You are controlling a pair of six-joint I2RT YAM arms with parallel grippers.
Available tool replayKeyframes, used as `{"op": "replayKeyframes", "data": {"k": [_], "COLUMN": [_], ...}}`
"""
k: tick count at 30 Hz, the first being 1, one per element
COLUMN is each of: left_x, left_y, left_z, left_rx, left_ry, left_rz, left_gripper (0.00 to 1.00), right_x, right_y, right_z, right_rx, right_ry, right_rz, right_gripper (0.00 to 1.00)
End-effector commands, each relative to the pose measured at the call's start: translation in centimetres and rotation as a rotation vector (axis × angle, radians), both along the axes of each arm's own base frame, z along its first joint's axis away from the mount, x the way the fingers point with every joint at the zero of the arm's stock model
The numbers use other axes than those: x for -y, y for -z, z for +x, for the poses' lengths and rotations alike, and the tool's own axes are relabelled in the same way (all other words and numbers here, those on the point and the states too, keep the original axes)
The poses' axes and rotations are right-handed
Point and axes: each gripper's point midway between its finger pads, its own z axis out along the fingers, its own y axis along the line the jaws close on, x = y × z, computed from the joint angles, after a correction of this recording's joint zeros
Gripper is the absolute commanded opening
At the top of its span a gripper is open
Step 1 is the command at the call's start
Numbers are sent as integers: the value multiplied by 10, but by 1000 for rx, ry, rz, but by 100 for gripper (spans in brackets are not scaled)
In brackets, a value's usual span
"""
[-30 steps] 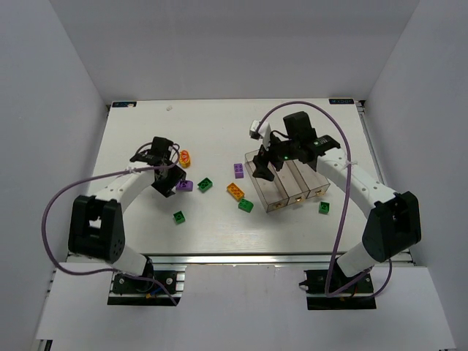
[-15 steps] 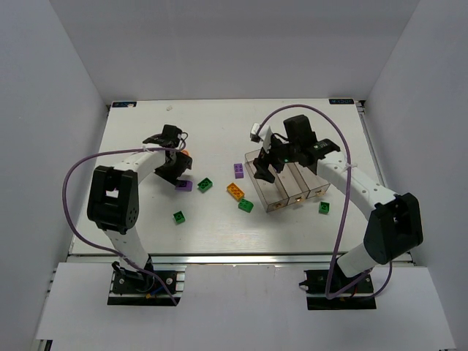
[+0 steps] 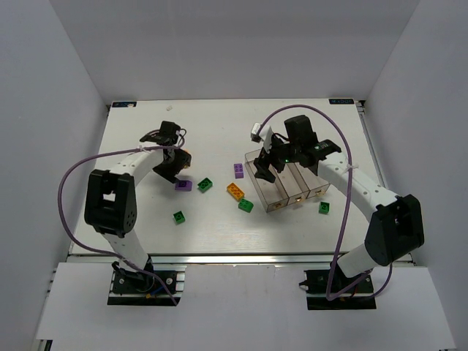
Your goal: Sort the legos into containers by color
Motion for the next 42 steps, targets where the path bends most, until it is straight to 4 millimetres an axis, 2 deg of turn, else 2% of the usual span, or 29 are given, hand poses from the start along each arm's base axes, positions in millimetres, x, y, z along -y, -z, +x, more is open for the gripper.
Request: {"op": "replayKeyframes", "data": {"k": [1, 6, 7, 10, 13, 17, 18, 20, 21, 24, 28, 31, 34, 35, 36, 39, 41, 42], "left_x": [-7, -5, -4, -1, 3, 6, 7, 9, 9, 9, 10, 10, 11, 12, 11, 22, 39, 48], "left_y": [-47, -38, -30, -20, -15, -12, -3, -3, 7, 14, 26, 30, 26, 19, 14, -18, -37, -60], "left_z": [6, -18, -28, -41, -39, -25, -23, -14, -14, -7, -4, -7, -7, -6, -5, 2, -1, 5], "left_rx": [111, 72, 42, 2, -1, 1, -24, -25, -54, -69, -100, -111, -103, -87, -75, 17, 63, 159], "left_ry": [3, -11, -13, -44, -58, -62, -63, -61, -61, -61, -57, -54, -42, -36, -27, 78, 185, 236], "left_rz": [17, -19, -31, -69, -92, -92, -85, -86, -77, -66, -56, -58, -65, -67, -66, -81, -146, -171], "left_gripper": [75, 75, 75, 75, 76, 77, 77, 77, 77, 76, 72, 64, 37, 24, 19, 0, 0, 0], "right_x": [0, 2, 2, 1, 2, 2, 3, 1, 3, 4, 9, 10, 11, 12, 12, 15, 17, 20], "right_y": [-12, -11, -10, -10, -9, -8, -9, -9, -10, -8, -8, -7, -6, -6, -7, -11, -19, -24], "right_z": [-1, -3, -2, -3, -2, -2, 0, -1, 0, -2, -2, -2, -2, -2, -1, 1, 5, 9], "right_rx": [41, 39, 39, 39, 37, 32, 34, 37, 38, 37, 45, 47, 46, 46, 48, 58, 60, 66], "right_ry": [-2, -1, 1, -1, 3, 2, 6, 2, 7, 10, 22, 27, 29, 32, 35, 62, 108, 136], "right_rz": [24, 19, 19, 18, 16, 11, 13, 10, 10, 3, -5, -10, -11, -11, -11, -9, 12, 21], "right_gripper": [89, 89, 89, 89, 89, 89, 89, 89, 89, 89, 89, 89, 89, 89, 89, 89, 88, 87]}}
